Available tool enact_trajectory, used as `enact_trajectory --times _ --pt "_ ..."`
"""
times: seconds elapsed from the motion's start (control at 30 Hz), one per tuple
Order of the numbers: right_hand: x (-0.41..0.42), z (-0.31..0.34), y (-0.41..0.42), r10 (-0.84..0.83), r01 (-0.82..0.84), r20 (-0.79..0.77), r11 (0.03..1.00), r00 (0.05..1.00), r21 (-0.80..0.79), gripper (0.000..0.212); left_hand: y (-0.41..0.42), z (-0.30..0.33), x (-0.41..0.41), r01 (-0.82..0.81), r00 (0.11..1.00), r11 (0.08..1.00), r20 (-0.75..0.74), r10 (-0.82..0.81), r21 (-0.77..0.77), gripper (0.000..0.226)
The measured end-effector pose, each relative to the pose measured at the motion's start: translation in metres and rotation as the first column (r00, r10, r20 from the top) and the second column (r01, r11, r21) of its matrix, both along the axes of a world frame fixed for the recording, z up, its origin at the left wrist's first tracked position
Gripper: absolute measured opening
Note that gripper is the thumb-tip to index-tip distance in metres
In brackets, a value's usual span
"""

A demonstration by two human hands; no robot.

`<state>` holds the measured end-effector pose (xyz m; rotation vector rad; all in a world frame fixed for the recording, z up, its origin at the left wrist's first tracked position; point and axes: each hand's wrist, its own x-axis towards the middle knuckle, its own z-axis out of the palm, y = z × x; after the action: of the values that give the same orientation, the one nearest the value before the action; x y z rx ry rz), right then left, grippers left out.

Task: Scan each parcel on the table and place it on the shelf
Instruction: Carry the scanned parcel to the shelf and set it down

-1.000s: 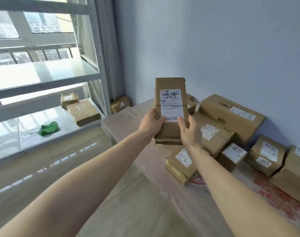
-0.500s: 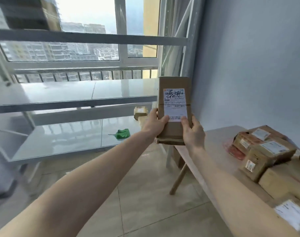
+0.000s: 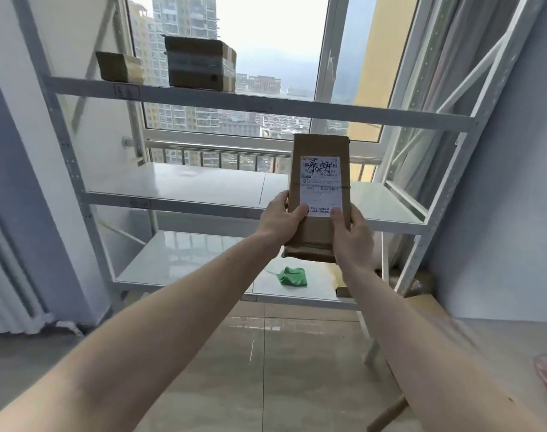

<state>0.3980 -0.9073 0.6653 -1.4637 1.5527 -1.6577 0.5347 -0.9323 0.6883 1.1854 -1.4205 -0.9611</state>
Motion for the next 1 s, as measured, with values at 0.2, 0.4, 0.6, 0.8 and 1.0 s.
enact_trajectory --times 0.2,0.4,0.6,0.8,1.0 --pt "0.034 0.027 -0.062 0.029 -0.029 -0.001 0.998 1.000 -0.049 0.031 -0.048 0.031 0.035 -0.054 0.998 0.997 0.015 0.055 -0.063 0.041" --pt "0.044 0.073 -0.125 0.027 -0.023 0.045 0.994 0.999 -0.106 0.034 -0.108 0.074 0.041 -0.082 0.996 0.989 -0.056 0.075 -0.126 0.040" --pt "0.044 0.120 -0.181 0.049 -0.034 0.106 0.990 0.993 -0.139 0.031 -0.163 0.117 0.041 -0.103 0.989 0.980 -0.127 0.082 -0.173 0.039" --pt "0.060 0.158 -0.236 0.056 -0.040 0.089 0.984 0.994 -0.171 0.030 -0.221 0.155 0.057 -0.098 0.990 0.971 -0.125 0.072 -0.219 0.039" --pt "0.085 0.191 -0.300 0.078 -0.072 0.028 0.979 0.997 -0.191 0.026 -0.285 0.189 0.086 -0.050 0.987 0.972 -0.160 0.013 -0.231 0.034"
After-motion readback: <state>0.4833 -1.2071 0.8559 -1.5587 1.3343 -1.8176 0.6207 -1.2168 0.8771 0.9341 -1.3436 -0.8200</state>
